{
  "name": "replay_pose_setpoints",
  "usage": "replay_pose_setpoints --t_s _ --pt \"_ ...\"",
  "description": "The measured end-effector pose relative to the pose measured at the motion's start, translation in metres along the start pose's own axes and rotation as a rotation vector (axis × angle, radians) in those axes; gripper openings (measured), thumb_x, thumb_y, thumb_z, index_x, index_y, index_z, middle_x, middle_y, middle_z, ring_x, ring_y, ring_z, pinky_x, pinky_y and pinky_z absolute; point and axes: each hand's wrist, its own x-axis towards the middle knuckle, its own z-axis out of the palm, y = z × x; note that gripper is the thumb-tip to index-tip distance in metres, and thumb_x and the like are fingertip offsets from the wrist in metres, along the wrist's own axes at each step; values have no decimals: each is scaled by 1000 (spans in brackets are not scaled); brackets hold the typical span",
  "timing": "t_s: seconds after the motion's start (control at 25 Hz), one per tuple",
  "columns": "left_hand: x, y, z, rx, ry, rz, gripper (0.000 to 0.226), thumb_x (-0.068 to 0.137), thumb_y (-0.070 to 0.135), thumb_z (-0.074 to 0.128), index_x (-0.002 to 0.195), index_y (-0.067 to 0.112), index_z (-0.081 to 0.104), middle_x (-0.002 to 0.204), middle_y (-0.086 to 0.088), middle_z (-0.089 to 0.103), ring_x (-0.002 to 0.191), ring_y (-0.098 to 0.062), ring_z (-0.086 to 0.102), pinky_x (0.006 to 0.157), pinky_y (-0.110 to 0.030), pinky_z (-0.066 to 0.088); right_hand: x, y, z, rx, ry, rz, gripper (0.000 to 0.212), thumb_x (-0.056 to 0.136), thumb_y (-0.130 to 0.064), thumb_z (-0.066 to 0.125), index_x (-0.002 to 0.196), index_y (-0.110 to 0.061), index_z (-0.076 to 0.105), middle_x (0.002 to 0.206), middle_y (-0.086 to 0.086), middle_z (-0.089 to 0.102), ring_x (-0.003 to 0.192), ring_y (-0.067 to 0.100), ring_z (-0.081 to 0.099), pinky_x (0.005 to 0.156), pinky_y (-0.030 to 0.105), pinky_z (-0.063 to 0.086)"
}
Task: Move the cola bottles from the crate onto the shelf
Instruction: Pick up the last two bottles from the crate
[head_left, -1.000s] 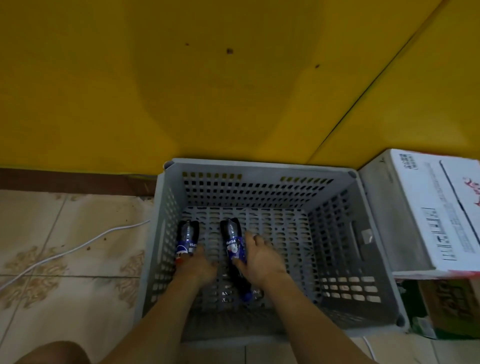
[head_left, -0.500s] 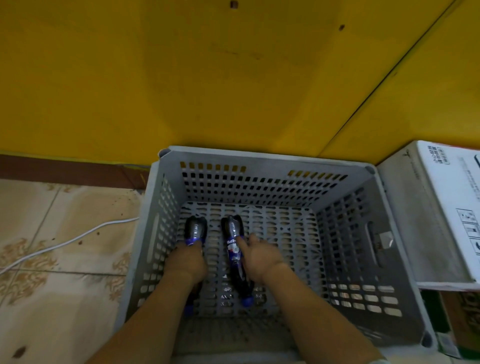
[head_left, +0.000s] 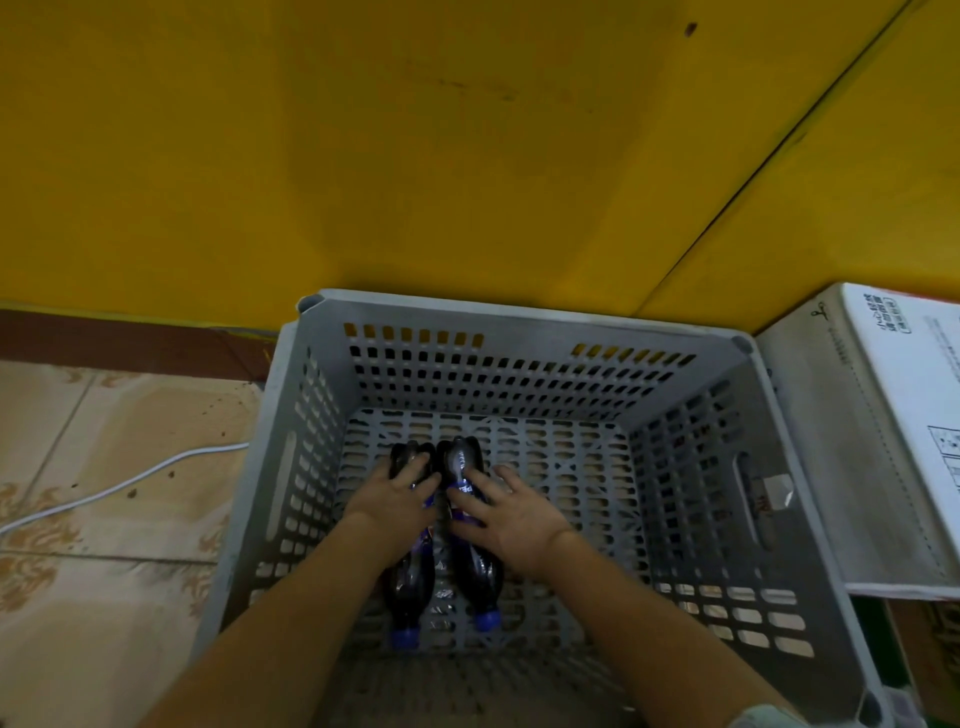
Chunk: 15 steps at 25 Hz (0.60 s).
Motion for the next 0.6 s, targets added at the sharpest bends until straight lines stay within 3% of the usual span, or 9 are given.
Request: replay_pose_setpoints --t_s 0.28,0.6 --pt "17 10 13 44 7 0 69 98 43 55 157 31 20 167 -11 -13 149 -42 -23 116 -70 8 0 2 3 -54 64 91 62 103 -36 52 159 -28 26 167 10 2 152 41 -3 122 62 8" --pt "27 20 13 58 -7 -45 62 101 35 53 156 29 25 166 -11 -4 146 -53 -17 108 -75 25 1 1 15 -44 35 148 64 105 -34 49 160 -25 19 166 10 0 150 45 0 117 69 14"
